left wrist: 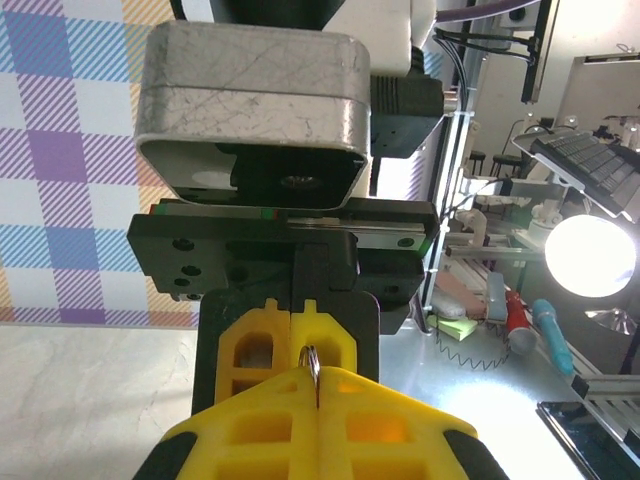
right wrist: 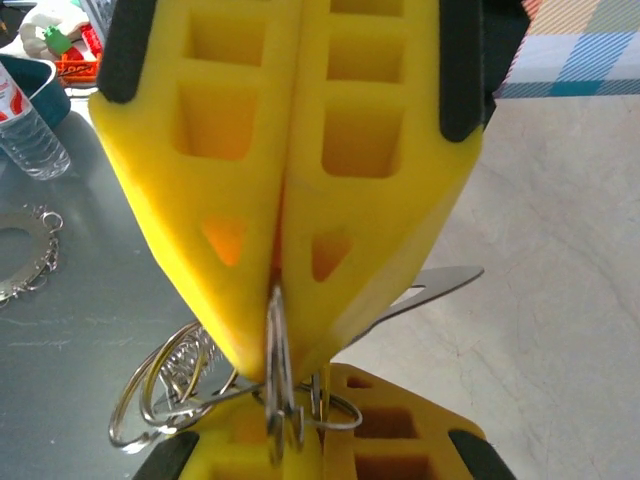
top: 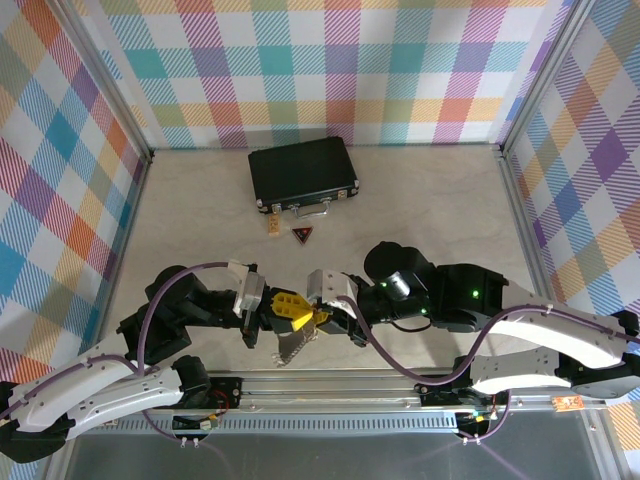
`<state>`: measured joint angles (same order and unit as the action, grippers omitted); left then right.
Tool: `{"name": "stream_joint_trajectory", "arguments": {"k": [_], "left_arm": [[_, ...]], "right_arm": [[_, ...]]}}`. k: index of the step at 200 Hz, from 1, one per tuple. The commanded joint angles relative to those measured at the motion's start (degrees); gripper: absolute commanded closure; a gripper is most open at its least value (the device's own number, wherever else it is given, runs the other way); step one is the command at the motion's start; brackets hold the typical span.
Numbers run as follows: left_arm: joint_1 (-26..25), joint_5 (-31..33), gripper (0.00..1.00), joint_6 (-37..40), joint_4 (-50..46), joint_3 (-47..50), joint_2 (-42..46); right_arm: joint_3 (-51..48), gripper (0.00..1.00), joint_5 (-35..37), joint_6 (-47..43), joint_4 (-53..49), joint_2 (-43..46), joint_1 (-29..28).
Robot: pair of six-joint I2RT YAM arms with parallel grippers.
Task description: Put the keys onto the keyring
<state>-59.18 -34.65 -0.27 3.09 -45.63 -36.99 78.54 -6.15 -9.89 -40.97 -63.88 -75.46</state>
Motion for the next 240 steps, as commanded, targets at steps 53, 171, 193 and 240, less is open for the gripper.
{"name": "stream_joint_trajectory", "arguments": {"k": [53,171,193,240], "left_arm": [[-0.24,-2.41,1.0,0.81,2.34,-2.09,0.85],[-0.25,-9.04,1.0,-3.55,7.01,-2.6,-1.74],[-0.24,-9.66,1.0,-3.98,7.6,-2.62,-2.19],[-0.24,-8.19,1.0,-6.84,13.73,-0.74,-2.05]], "right_arm": [[-0.22,1.0,-1.48,-0.39,-0.41,1.74,-0.17],[0.43,1.0,-5.54,-1.8,-2.3,0.07,-0.92],[-0.01,1.0,-6.47,-2.31,-1.93,0.13,-1.07],[-2.04,1.0,-9.66,-3.29,2.37,2.86,-1.08]]}}
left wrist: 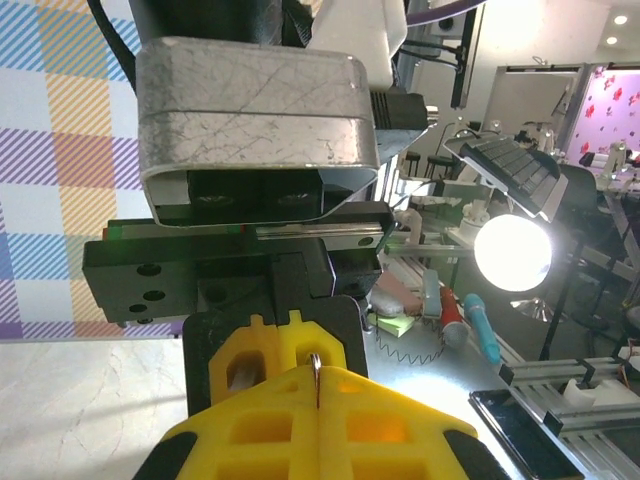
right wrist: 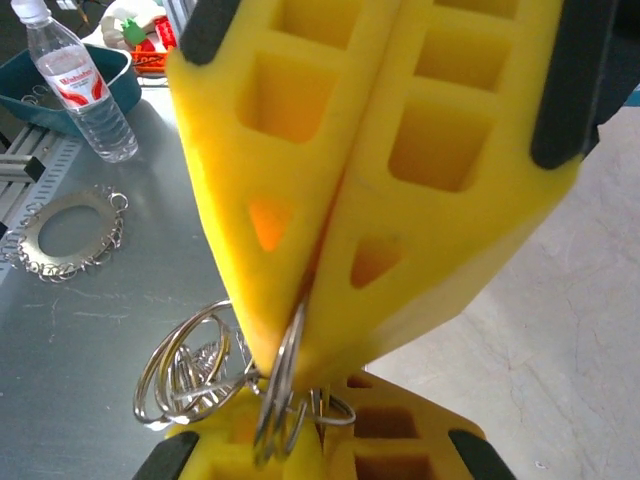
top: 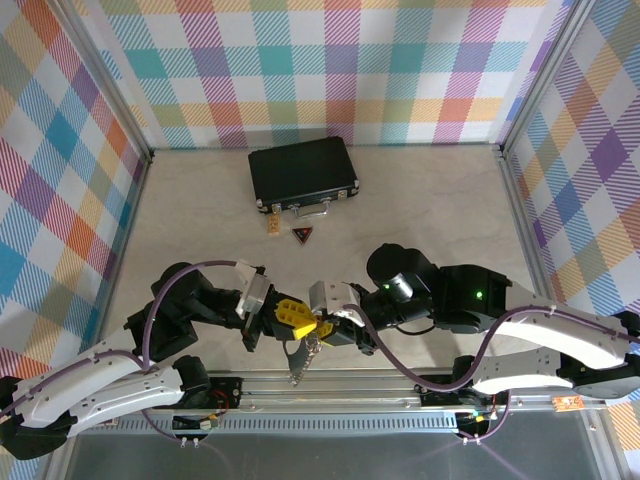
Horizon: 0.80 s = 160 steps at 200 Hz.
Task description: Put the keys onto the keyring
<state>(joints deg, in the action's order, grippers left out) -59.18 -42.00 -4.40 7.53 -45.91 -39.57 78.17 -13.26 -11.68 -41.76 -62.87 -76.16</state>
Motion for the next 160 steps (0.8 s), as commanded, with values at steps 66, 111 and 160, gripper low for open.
{"name": "stream_joint_trajectory", "arguments": {"k": [66,111,160], "left_arm": [[-0.24,-4.0,1.0,-5.04,12.27,-0.68,-0.22],[-0.23,-7.04,1.0,-7.55,15.02,-1.03,-1.65],[-0.24,-5.65,1.0,-5.24,11.61,-1.5,-0.96]], "right_arm": [[-2.33,1.0,-3.97,-1.68,4.85,2.27,-0.37],[-1.44,1.0,-3.62,-1.41,4.49,1.33,-0.39],[-2.03,1.0,-3.38,-1.41,5.18,1.94,-0.39]]}}
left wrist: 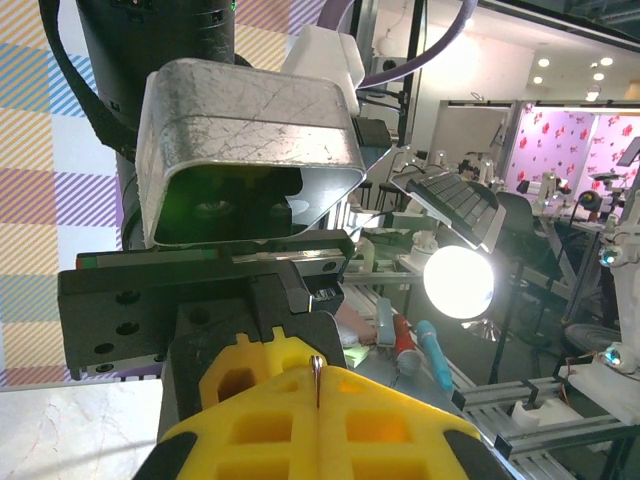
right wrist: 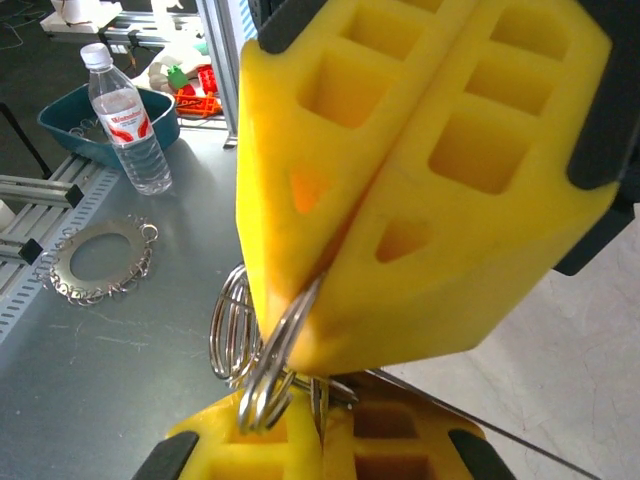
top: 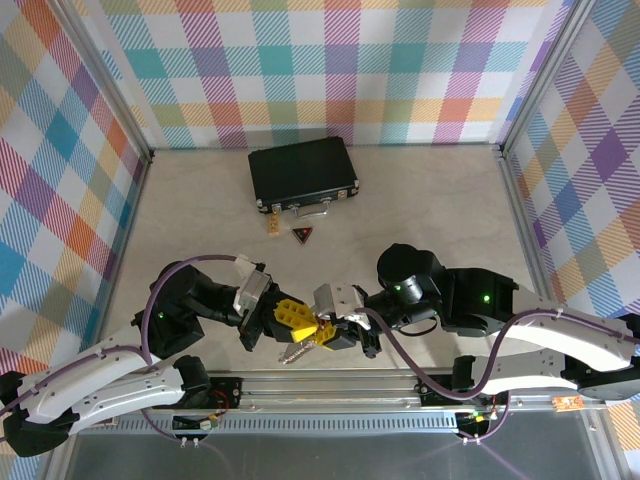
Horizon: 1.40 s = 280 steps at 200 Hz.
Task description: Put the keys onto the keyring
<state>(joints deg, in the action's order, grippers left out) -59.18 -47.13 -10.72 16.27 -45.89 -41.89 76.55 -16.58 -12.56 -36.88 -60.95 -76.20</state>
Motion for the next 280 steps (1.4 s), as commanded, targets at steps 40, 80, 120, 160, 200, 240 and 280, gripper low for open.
{"name": "stream_joint_trajectory", "arguments": {"k": [40,80,120,160,200,240,280], "left_arm": [[-0.25,3.71,1.0,6.08,-4.82,-2.08,3.42],[-0.24,5.26,1.0,8.94,-9.48,-2.34,4.01],[-0.26,6.42,1.0,10.67,-13.2,-3.11,3.81],[-0.24,7.7,1.0,11.87,-16.24,-3.36,4.75],[-0.24,9.58,1.0,13.31,-20.6,-4.0,4.4],[-0.24,11.22,1.0,13.83,-22.16,-3.63,4.53],[-0.28,13.48,1.0,14.71,-24.35,-3.84,4.63]], "right_arm": [[-2.52,1.0,1.14,-0.32,2.61,3.47,-0.33],[-2.96,1.0,2.55,0.16,2.69,4.43,-0.34],[-2.9,1.0,3.13,0.33,2.95,4.34,-0.34],[-2.87,1.0,4.82,0.34,2.96,5.07,-0.35],[-2.86,1.0,7.65,0.41,2.76,6.0,-0.3],[-2.55,1.0,9.17,0.51,2.16,5.67,-0.31],[-1.89,1.0,11.15,0.57,1.39,5.54,-0.35]]}}
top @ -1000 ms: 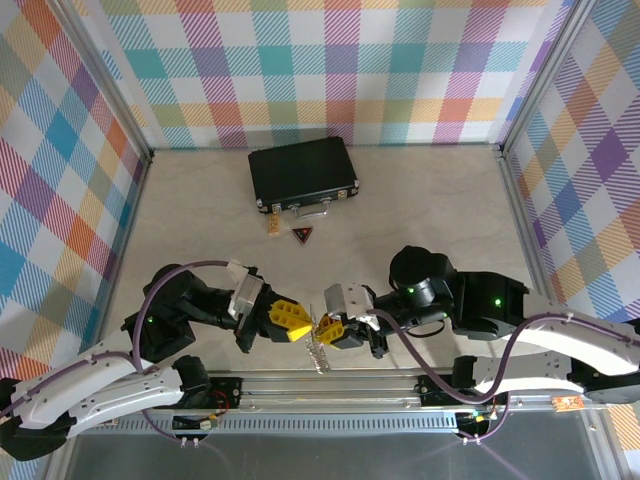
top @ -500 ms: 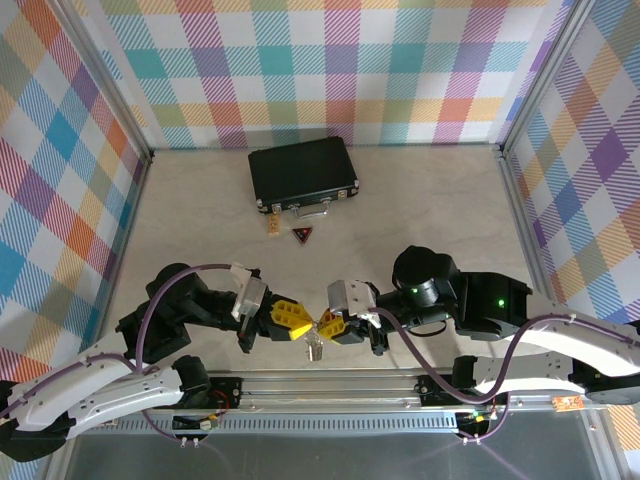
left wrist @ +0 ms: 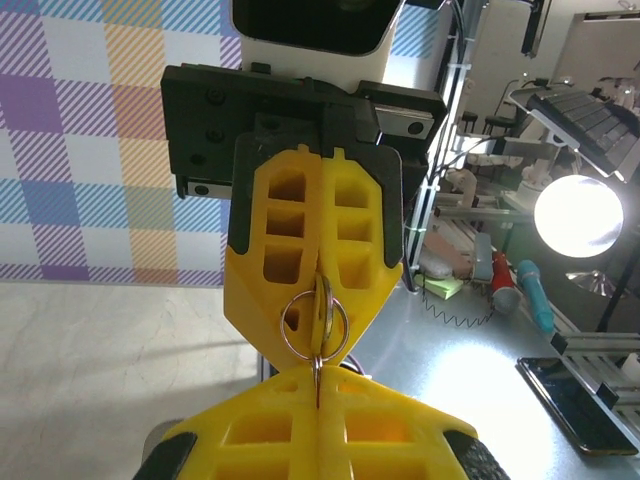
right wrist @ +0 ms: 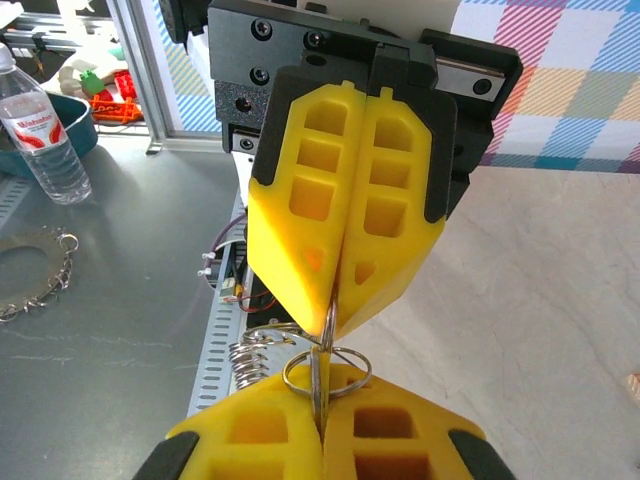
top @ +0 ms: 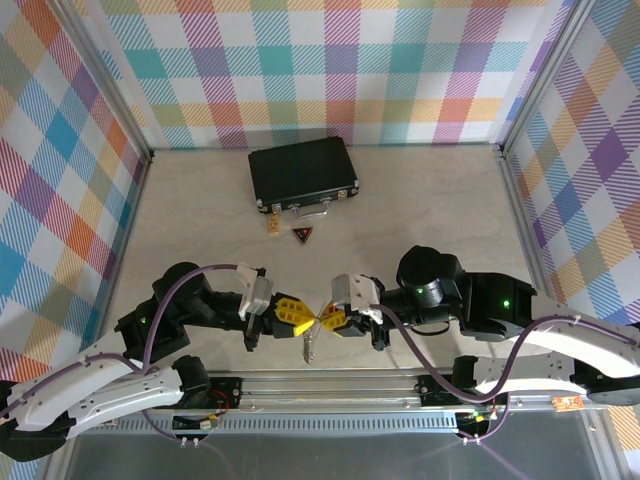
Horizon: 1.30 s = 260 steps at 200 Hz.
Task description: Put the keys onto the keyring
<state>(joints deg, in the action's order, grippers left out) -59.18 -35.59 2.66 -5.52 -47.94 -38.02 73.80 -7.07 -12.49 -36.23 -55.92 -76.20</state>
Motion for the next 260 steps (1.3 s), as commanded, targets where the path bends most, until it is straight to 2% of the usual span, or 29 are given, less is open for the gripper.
{"name": "stream_joint_trajectory", "arguments": {"k": [1,61,69,88,101,135,173,196,260], "left_arm": [[-0.26,1.98,1.0,1.32,-2.56,-1.75,0.8],[-0.24,15.18,1.0,1.74,-2.27,1.2,2.58],[-0.2,16.23,0.95,1.61,-1.52,2.02,2.76],[-0.24,17.46,0.76,0.69,0.08,3.7,2.82],[-0.24,18.31,0.7,0.16,0.56,4.49,2.67],[-0.25,20.75,0.64,-0.28,1.72,6.69,3.48],[-0.24,24.43,0.57,-0.04,0.91,7.81,3.6],[-0.3,27.66,0.5,-1.14,-0.38,7.56,2.6],[-0.24,29.5,0.39,-2.89,0.63,8.56,2.25]], "right_arm": [[0.88,1.0,1.76,0.52,0.73,0.53,-0.35],[3.34,1.0,7.52,1.73,-3.57,-1.68,-0.24],[3.75,1.0,8.51,2.01,-4.05,-2.13,-0.13],[4.66,1.0,10.31,2.97,-5.45,-3.49,0.86],[4.86,1.0,9.84,3.87,-5.78,-4.27,2.55],[5.38,1.0,6.44,5.7,-6.59,-6.28,7.81],[6.39,1.0,6.07,6.43,-8.38,-9.2,11.71],[7.43,1.0,4.69,8.61,-10.89,-10.87,14.67],[9.25,1.0,3.32,10.09,-13.74,-16.96,20.28]]}}
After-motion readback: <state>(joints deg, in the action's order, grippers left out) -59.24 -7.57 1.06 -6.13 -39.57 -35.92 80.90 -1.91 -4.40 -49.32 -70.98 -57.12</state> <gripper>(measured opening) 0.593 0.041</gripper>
